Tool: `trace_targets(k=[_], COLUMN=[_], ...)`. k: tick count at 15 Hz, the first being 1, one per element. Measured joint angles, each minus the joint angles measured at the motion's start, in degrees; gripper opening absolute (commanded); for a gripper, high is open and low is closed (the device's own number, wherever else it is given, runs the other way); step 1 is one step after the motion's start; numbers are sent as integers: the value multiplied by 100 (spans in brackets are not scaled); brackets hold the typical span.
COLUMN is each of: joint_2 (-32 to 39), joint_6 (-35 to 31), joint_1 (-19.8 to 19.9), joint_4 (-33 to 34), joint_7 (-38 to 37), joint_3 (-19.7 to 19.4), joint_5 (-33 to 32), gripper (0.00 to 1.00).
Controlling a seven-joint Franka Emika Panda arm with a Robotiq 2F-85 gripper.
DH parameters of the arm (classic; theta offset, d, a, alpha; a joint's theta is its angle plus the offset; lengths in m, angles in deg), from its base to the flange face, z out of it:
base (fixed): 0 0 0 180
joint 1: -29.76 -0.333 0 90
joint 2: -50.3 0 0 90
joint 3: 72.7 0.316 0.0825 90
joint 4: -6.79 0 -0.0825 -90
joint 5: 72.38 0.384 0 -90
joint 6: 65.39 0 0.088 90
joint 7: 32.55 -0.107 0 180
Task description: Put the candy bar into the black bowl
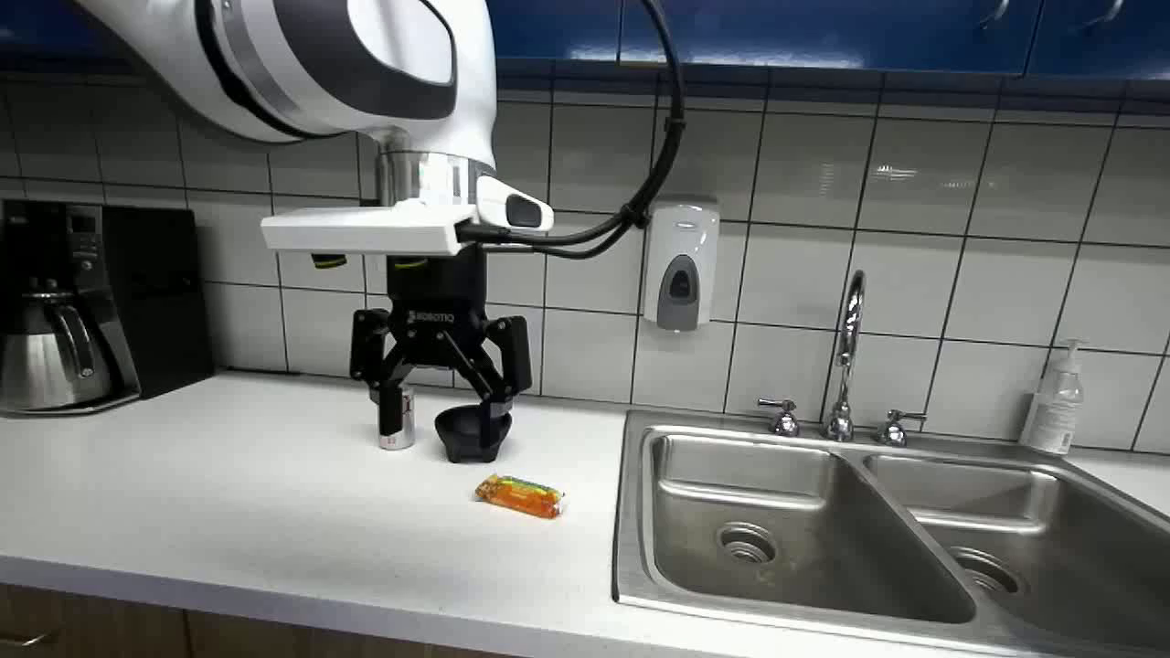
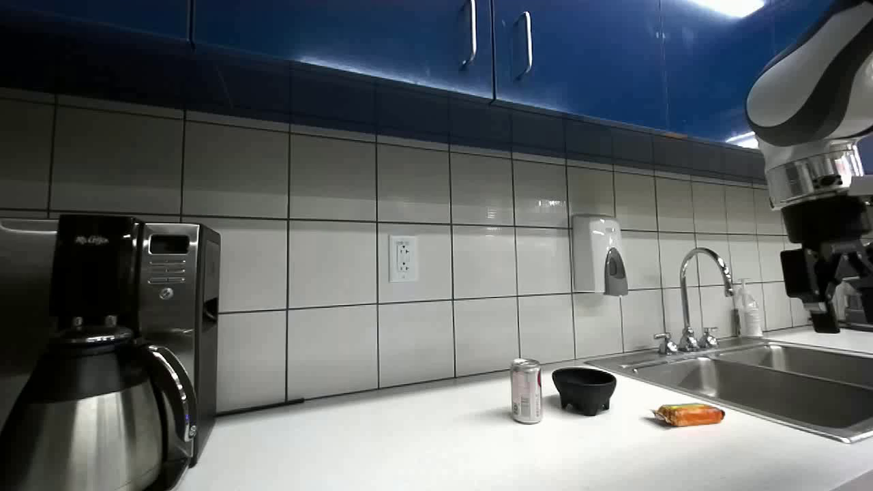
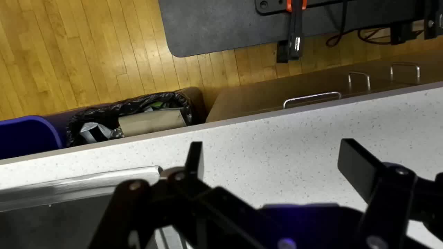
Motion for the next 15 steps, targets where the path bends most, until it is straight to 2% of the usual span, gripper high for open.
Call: trace_targets(k=[12, 15], joint_2=[14, 229], joint_6=[3, 20], joint_1=[0, -3], joint_4=[0, 20], joint_7=[0, 87], joint_3=[0, -1], joint_5=[2, -22], gripper=[100, 100])
